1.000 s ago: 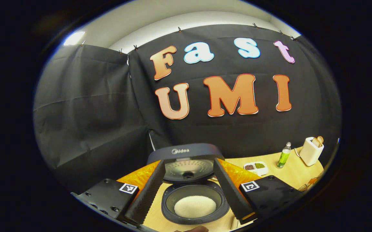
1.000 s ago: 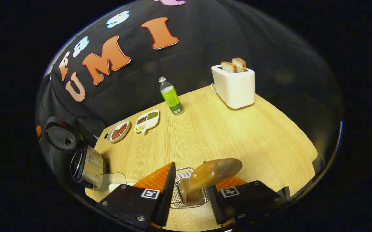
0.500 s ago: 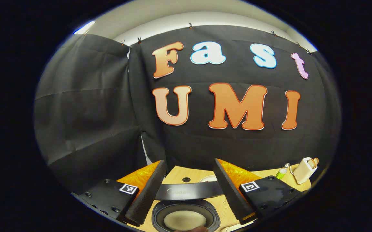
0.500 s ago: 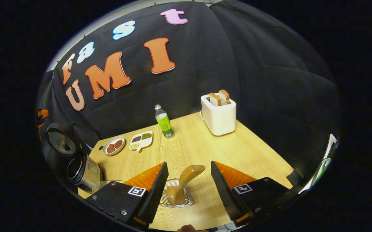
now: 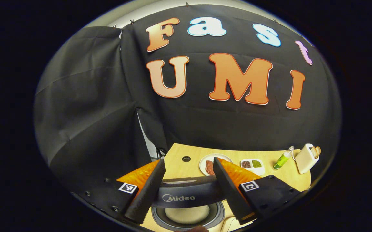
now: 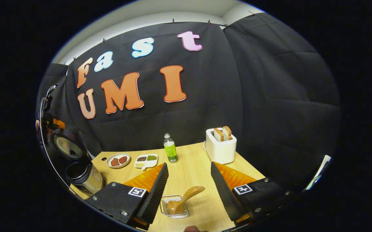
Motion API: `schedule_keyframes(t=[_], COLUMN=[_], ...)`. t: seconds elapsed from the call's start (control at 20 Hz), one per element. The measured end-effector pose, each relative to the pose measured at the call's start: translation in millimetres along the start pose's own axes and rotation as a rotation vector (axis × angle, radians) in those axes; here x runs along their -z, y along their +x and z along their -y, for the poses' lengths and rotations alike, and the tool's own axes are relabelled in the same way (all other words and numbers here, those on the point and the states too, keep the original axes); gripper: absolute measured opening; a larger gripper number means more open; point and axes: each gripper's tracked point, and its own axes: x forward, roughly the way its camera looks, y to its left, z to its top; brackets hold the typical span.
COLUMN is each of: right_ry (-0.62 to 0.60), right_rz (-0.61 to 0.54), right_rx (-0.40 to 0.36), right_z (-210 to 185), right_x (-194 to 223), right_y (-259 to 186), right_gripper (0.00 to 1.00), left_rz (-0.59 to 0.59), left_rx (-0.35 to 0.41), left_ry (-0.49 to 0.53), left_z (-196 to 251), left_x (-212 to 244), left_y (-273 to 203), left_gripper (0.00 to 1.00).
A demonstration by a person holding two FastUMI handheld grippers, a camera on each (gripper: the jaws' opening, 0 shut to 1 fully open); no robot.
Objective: Close the left gripper, press the button to open the rice cooker; take a wooden spoon from the chopstick holder with the right hand, scoop a spoonful of rice and pour it into the rice cooker, then put the wooden spoon back into the chopstick holder.
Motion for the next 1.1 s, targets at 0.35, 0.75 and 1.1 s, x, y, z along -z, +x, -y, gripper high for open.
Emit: schedule_keyframes(t=[0.35,0.75,1.1], right_ry=[-0.014,-0.012,-0.02], right_rz=[-0.002,-0.022,-0.045], right_rx=[-0.036,-0.081,-0.067], right_z=[-20,-34,-28], right_x=[0,6,14], right_y=[13,18,15], right_gripper=[0.83,0.83,0.83], left_rz=[-0.337,-0.577,-0.772], left_rx=[0.045,0.019,-0.015], left_ry=[-0.069,-0.042,-0.043], left_z=[7,17,17], left_x=[97,166,222], left_y=[-31,-40,-30], left_gripper=[0.94,0.94,1.0])
